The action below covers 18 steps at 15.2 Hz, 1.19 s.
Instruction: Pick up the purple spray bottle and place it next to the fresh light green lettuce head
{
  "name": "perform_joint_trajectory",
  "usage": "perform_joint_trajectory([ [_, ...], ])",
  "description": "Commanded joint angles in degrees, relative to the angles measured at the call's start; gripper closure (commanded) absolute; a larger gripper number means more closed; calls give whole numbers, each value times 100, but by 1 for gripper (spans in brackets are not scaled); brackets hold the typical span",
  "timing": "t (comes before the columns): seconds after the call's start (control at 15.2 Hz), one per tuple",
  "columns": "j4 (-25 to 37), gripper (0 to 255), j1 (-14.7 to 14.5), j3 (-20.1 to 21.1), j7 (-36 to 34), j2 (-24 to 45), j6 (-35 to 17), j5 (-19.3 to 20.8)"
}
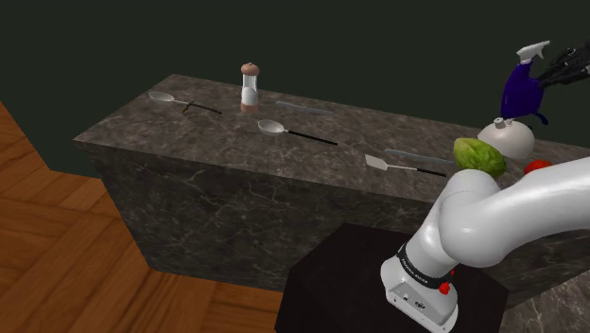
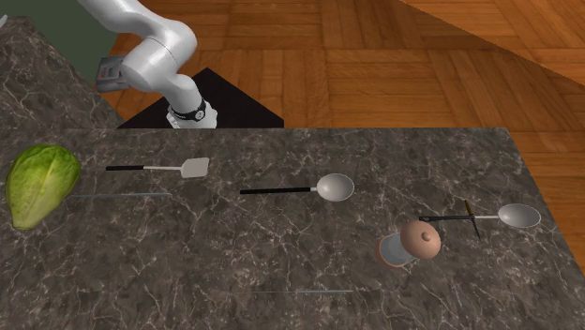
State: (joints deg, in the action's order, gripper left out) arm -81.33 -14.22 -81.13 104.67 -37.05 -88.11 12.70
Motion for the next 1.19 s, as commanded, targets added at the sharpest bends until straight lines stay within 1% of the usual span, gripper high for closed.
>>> perform_joint_trajectory([
  [0.0, 413, 255, -375, -416, 191, -114, 167, 130],
  [0.13, 921, 255, -788, -805, 364, -273, 386, 291],
  [0.2, 1247, 255, -1041, -1021, 465, -377, 526, 391],
  [0.66, 380, 255, -551, -862, 524, -464, -60, 422],
  [1.12, -319, 255, -228, -819, 582, -574, -582, 497],
])
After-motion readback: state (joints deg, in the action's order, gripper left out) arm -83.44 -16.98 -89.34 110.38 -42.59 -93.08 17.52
